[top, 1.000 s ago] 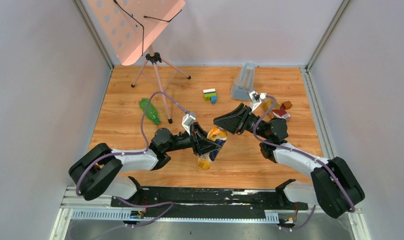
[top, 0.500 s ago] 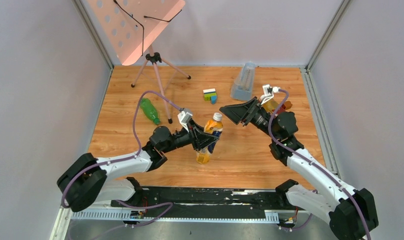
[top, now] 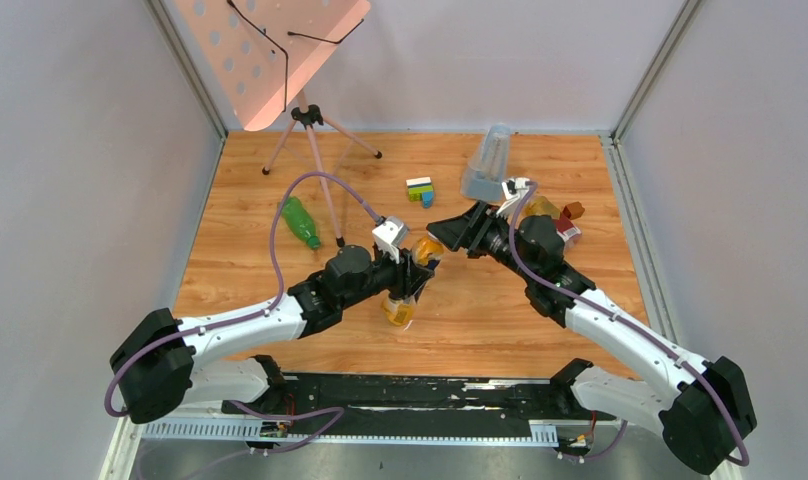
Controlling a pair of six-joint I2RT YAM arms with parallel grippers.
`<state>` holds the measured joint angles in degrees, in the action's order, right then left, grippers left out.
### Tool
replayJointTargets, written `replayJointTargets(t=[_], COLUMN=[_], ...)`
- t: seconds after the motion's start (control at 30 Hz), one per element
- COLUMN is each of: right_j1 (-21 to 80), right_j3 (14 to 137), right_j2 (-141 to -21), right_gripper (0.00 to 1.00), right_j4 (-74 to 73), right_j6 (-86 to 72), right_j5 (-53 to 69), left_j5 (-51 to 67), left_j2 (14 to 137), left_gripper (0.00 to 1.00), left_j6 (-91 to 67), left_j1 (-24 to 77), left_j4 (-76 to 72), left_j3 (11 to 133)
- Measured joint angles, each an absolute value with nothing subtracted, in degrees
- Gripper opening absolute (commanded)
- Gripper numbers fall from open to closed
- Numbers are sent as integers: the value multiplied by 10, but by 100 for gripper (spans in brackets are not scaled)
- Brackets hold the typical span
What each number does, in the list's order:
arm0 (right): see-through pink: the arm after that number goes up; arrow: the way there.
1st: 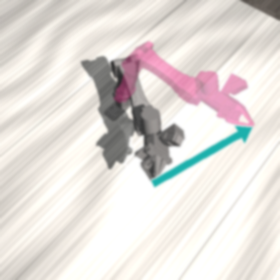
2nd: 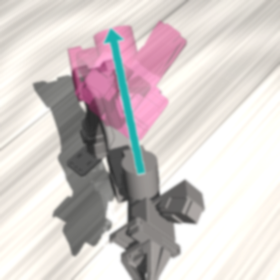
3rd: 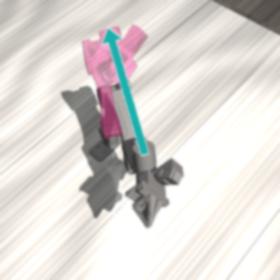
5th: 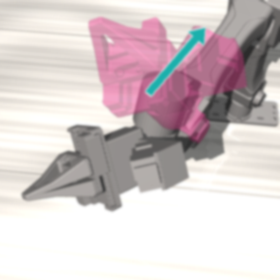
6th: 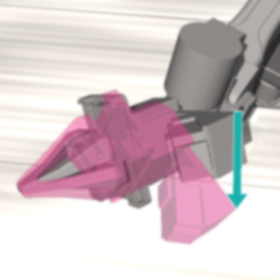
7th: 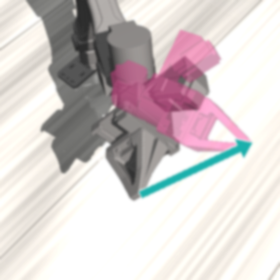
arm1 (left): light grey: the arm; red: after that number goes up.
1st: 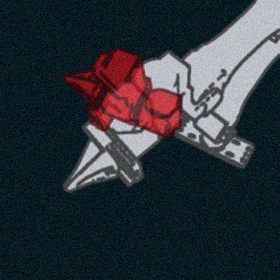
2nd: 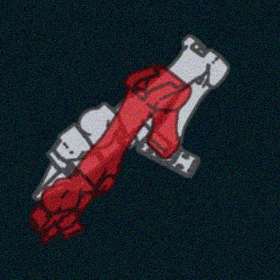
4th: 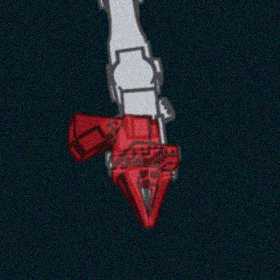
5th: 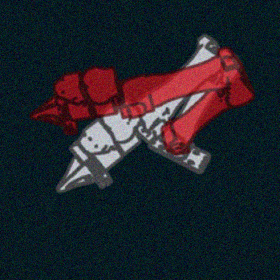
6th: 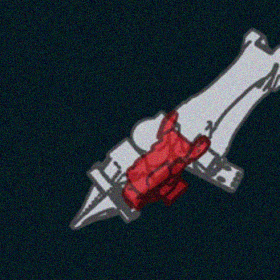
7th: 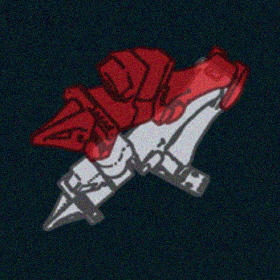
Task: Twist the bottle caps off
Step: Unscrew the bottle cap from the plastic bottle.
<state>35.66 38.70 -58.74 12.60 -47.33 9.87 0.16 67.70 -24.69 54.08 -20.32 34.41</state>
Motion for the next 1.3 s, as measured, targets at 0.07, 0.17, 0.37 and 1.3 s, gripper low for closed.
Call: replayJointTargets(t=[0.07, 0.17, 0.37, 1.3], right_j1=[360, 362, 366, 368], right_j3=[391, 391, 400, 372], right_j2=[-591, -598, -619, -648], right_gripper=[57, 58, 56, 0], right_j4=[126, 126, 113, 183], right_j6=[-471, -471, -479, -504], right_j5=[90, 79, 64, 81], left_j5=[-10, -20, -31, -38], left_j2=[677, 678, 679, 679], left_gripper=[0, 0, 0, 0], left_j6=[-243, -240, -239, -237], left_j1=[544, 548, 555, 559], left_j4=[-192, -181, -177, -171], left_j3=[345, 349, 351, 351])
